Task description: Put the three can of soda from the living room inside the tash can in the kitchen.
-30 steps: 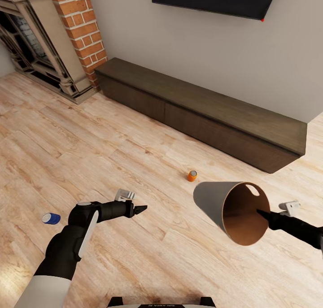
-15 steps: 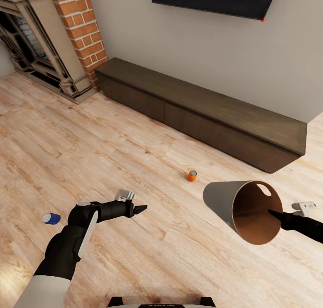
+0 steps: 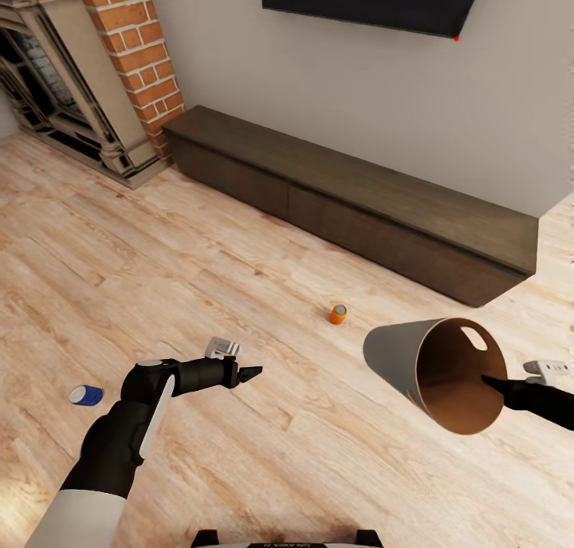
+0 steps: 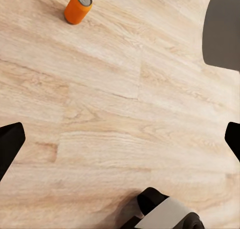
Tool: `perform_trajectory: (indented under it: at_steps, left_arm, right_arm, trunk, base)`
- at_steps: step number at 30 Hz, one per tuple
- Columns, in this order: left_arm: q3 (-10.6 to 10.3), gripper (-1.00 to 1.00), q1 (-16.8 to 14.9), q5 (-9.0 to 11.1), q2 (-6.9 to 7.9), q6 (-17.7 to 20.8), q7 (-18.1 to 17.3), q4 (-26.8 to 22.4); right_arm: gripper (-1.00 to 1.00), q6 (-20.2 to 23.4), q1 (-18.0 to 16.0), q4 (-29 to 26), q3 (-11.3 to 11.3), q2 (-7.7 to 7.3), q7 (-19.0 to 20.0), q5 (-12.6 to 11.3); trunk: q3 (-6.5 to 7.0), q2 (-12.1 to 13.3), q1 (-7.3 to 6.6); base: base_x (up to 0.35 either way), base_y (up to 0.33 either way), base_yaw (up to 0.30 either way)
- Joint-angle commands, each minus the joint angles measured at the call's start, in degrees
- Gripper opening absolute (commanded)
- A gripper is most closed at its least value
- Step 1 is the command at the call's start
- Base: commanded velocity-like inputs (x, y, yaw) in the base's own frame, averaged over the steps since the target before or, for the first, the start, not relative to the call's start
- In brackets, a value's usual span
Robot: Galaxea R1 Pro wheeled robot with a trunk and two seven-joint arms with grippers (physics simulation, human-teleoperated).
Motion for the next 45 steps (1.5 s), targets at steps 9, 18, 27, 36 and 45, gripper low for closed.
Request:
perform_trajectory:
  at_steps: [9,18,27,36,45]
  left_arm:
    - [0.0,1.00,0.0,-0.1,-0.02,0.0,0.0,0.1]
    - [0.0,1.00,0.0,-0.1,-0.05,0.1,0.0,0.1]
    - [0.0,1.00,0.0,-0.1,-0.05,0.2,0.0,0.1]
    - [-0.2,1.00,-0.1,-0.1,-0.09,0.4,0.0,0.2]
    - [-0.3,1.00,-0.1,-0.1,-0.09,0.5,0.0,0.2]
  right_arm:
    - [-1.00,2.7,-0.2,-1.0,-1.3,0.03,0.5,-1.1]
    - [-1.00,3.2,-0.2,-1.1,-1.5,0.12,0.5,-1.1]
    - [-1.00,3.2,-0.3,-1.1,-1.5,0.13,0.5,-1.1]
    - [-1.00,3.3,-0.3,-1.2,-1.4,0.16,0.2,-0.7]
    - [-1.00,7.4,-0.3,-1.3,-1.3,0.12,0.0,-0.6]
  trunk:
    - [0.57,0.0,0.00]
    - [1.18,0.0,0.00]
    - [1.78,0.0,0.00]
    - [2.39,0.0,0.00]
    - [2.98,0.0,0.00]
  base:
    - [0.004,0.000,-0.176]
    - [0.001,0.000,-0.191]
    - [0.091,0.000,-0.192]
    - [0.285,0.000,-0.192]
    - [0.325,0.000,-0.200]
